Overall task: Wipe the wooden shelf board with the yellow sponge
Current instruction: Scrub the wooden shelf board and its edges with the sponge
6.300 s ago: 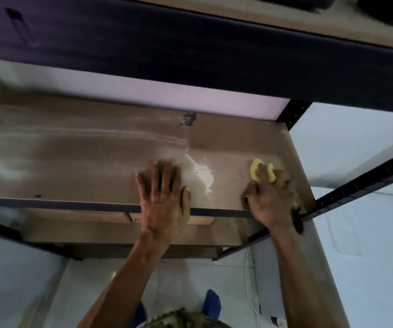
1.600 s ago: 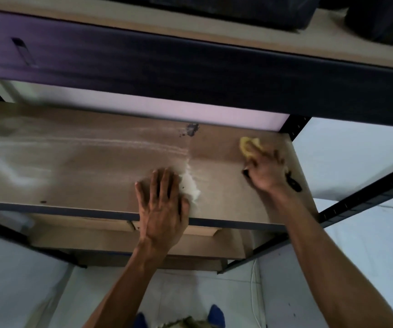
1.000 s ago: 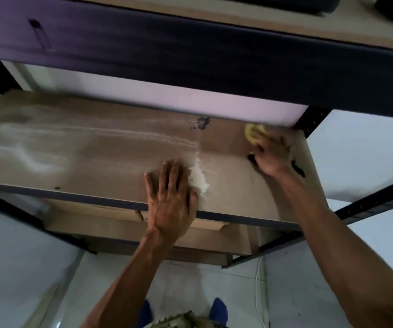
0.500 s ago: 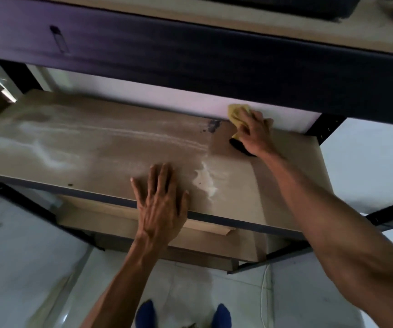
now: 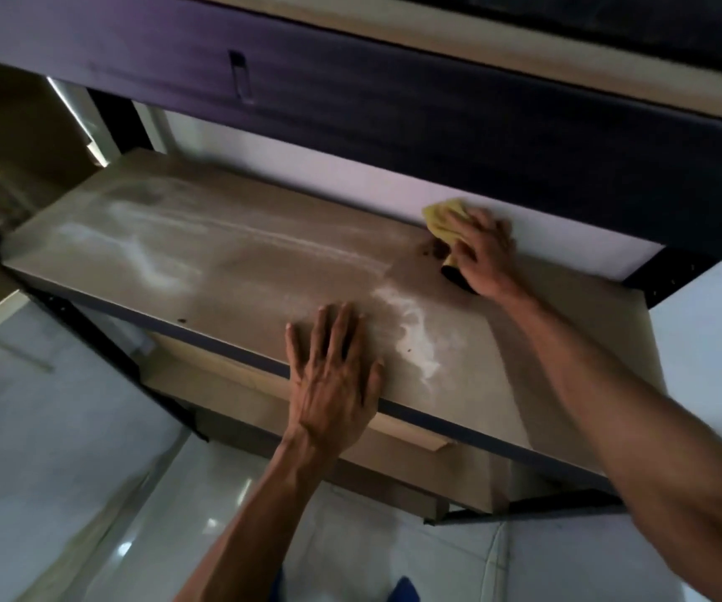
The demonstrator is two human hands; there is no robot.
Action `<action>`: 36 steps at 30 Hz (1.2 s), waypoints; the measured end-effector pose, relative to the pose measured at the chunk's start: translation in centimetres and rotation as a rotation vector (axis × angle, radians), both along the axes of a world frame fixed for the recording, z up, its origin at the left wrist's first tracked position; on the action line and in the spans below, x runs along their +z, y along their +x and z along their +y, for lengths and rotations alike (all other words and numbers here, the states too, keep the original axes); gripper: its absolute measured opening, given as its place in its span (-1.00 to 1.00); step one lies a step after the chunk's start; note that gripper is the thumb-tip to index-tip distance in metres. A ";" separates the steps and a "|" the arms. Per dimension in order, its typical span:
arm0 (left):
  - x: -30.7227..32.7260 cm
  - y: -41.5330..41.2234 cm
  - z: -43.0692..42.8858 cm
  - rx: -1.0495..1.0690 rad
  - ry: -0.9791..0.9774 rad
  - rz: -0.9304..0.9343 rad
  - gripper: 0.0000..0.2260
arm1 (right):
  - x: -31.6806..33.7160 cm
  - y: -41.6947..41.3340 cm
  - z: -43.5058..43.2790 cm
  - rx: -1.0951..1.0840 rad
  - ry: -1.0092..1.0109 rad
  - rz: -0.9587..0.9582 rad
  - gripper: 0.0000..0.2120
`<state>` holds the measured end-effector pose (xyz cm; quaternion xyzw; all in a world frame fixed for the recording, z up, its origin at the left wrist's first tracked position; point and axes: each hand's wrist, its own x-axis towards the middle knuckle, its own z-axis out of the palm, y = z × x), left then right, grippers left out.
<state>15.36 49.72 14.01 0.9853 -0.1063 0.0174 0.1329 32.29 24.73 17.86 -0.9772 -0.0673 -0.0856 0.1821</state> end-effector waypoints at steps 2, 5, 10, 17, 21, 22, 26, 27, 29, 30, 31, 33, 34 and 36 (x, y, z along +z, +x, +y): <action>0.0 0.1 0.1 0.001 0.002 0.000 -0.37 | -0.7 1.1 0.6 -0.079 -0.076 0.089 -0.51; -0.2 0.0 0.0 0.000 -0.007 -0.001 -0.38 | -1.0 -0.6 2.2 0.053 -0.146 0.063 -0.51; -0.3 -0.2 0.3 -0.017 -0.026 -0.014 -0.35 | -1.9 -8.3 3.8 0.405 -0.077 0.090 -0.53; -0.4 0.0 0.4 -0.047 -0.041 -0.004 -0.37 | 0.3 -4.2 0.8 0.060 0.073 -0.025 -0.48; -0.5 0.1 0.6 -0.051 -0.022 -0.007 -0.35 | -0.7 -2.2 2.3 -0.151 -0.040 0.101 -0.51; -0.5 0.1 0.6 -0.049 -0.030 -0.011 -0.35 | -0.8 -2.8 3.0 -0.092 -0.045 0.083 -0.52; -0.6 -0.1 0.5 -0.033 -0.048 -0.028 -0.34 | -0.8 -7.4 4.4 0.373 0.018 0.169 -0.55; -0.6 -0.1 0.4 -0.032 -0.048 -0.029 -0.34 | -0.5 -8.3 4.2 0.412 0.067 0.228 -0.55; -0.4 -0.1 0.5 -0.040 -0.049 -0.026 -0.35 | 0.3 -9.8 3.2 0.390 0.136 0.250 -0.54; -0.2 -0.1 0.5 -0.050 -0.055 -0.026 -0.35 | 0.7 -10.5 2.3 0.327 0.152 0.216 -0.54; 0.0 -0.1 0.7 -0.060 -0.061 -0.029 -0.36 | 0.9 -11.3 1.2 0.225 0.164 0.167 -0.53; 0.2 0.0 1.5 -0.058 -0.043 -0.037 -0.37 | 1.1 -13.2 -1.3 -0.025 0.166 0.094 -0.52; 0.1 0.0 2.1 -0.048 -0.016 -0.042 -0.37 | 0.9 -14.4 -2.4 -0.147 0.138 0.094 -0.51; 0.0 0.0 3.3 -0.033 0.017 -0.059 -0.36 | 0.0 -16.5 -3.1 -0.344 0.004 0.169 -0.49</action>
